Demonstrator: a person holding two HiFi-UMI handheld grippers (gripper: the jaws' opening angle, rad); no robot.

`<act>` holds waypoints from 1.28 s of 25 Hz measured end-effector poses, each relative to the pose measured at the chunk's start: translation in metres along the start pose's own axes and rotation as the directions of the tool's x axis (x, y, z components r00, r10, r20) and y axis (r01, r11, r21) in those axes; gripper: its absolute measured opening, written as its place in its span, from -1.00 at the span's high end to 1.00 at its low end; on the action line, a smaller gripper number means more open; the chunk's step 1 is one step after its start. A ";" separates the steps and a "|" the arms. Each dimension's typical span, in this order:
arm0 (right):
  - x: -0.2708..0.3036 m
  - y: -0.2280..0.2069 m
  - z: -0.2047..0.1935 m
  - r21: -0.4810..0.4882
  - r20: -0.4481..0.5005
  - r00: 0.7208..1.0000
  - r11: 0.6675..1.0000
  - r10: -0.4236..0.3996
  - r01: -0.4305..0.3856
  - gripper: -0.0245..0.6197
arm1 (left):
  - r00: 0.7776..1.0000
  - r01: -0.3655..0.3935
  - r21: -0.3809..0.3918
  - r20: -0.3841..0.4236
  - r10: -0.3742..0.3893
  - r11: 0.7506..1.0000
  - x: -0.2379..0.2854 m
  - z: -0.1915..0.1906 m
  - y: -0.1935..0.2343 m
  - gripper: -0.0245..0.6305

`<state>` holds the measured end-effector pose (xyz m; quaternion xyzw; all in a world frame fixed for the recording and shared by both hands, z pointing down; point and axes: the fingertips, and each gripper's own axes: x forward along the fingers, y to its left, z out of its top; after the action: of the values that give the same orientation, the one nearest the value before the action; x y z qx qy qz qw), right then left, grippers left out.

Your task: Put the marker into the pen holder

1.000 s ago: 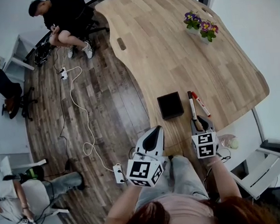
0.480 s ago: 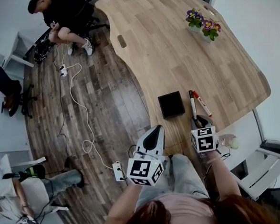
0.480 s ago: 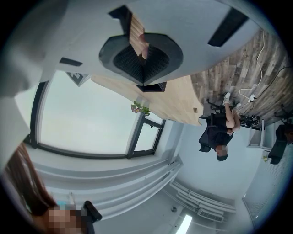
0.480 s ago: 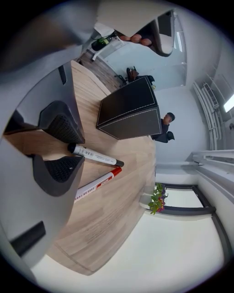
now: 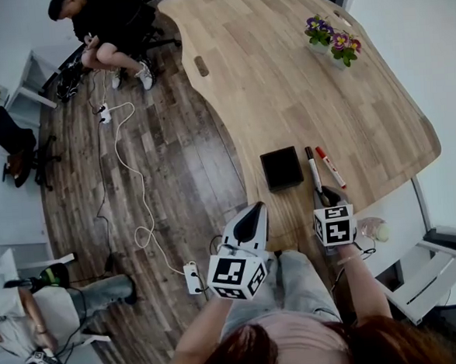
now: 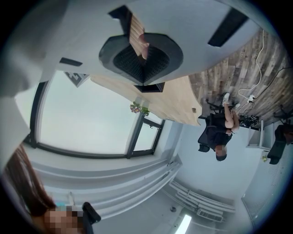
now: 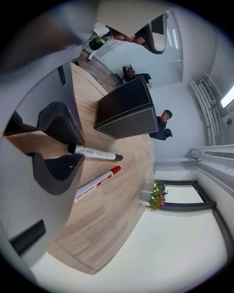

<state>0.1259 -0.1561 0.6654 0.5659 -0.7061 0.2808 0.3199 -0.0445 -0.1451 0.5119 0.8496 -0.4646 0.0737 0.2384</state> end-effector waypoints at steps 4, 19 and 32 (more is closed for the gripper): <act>-0.008 -0.001 0.008 -0.018 0.042 0.999 1.000 -0.010 0.011 0.73 | 1.000 -0.004 0.001 0.003 0.004 1.000 -0.003 0.002 0.002 0.93; -0.046 0.000 0.025 -0.031 0.127 0.991 0.999 -0.032 0.036 0.73 | 1.000 0.005 0.008 0.015 -0.005 1.000 -0.014 0.008 -0.003 0.93; -0.082 0.008 0.044 -0.061 0.206 0.978 0.998 -0.018 0.031 0.73 | 0.999 0.004 0.034 0.033 -0.005 0.999 -0.021 0.016 -0.003 0.93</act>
<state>0.1250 -0.1372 0.5737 0.5900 -0.7371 0.1943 0.2663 -0.0554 -0.1354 0.4900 0.8556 -0.4654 0.0671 0.2166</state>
